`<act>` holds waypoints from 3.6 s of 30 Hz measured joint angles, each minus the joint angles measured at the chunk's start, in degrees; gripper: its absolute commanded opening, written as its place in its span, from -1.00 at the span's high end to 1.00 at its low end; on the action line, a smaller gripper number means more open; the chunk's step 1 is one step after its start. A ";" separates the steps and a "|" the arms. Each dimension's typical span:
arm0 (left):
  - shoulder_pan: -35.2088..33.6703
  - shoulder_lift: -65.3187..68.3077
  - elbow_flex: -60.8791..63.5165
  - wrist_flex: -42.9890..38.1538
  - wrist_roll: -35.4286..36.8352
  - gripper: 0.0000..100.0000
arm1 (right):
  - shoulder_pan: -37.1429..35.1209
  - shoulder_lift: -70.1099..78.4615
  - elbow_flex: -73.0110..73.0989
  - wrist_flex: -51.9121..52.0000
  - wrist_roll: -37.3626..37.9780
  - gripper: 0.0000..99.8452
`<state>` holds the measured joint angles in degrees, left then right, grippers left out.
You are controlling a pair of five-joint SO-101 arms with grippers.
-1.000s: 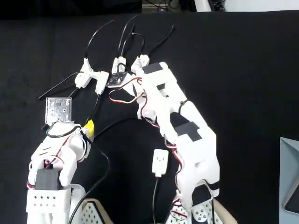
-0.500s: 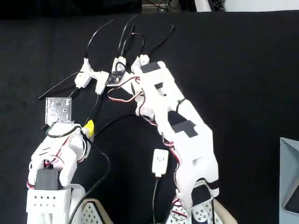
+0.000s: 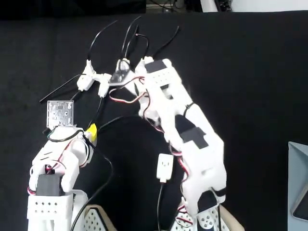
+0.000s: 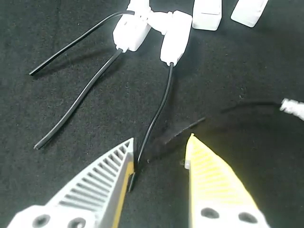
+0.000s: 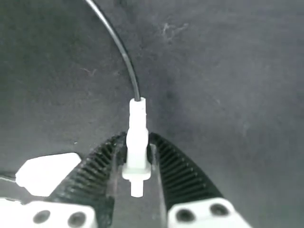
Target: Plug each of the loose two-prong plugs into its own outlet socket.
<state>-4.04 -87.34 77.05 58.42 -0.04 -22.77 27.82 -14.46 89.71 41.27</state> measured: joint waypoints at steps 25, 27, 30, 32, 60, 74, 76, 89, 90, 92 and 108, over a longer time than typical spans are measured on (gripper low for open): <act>-0.53 0.00 0.00 -2.29 4.04 0.63 | -9.49 -30.68 11.60 -5.80 -44.48 0.98; -2.20 0.00 0.00 -3.34 5.36 0.63 | -10.29 -34.81 15.74 -8.79 -45.36 0.98; -4.13 0.00 0.00 -5.45 6.95 0.63 | -10.55 -41.05 23.12 -14.86 -46.51 0.98; -4.48 0.00 0.00 -6.95 8.00 0.63 | -10.46 -45.19 28.75 -19.60 -46.77 0.98; 8.35 0.00 3.34 -26.73 10.02 0.63 | -19.52 -71.38 60.04 -43.25 -47.03 0.98; 11.69 0.00 3.34 -26.73 9.93 0.63 | -21.36 -72.18 60.04 -37.89 -44.84 0.98; 11.69 0.00 3.34 -26.73 9.93 0.63 | -21.45 -72.18 60.04 -37.36 -44.75 0.98; 12.75 0.00 3.34 -26.64 8.35 0.64 | -23.56 -72.18 60.04 -36.92 -44.75 0.98; 13.10 0.00 3.34 -26.20 7.38 0.64 | -23.56 -72.18 60.13 -36.92 -44.75 0.98; 13.63 -0.09 3.25 -25.85 5.63 0.64 | -23.56 -72.18 60.13 -36.92 -44.75 0.98; 14.86 -10.29 7.30 -25.76 1.67 0.63 | -22.51 -72.18 60.84 -36.92 -44.57 0.98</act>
<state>10.81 -97.63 84.35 32.66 1.63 -45.27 -44.35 46.37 52.79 -3.30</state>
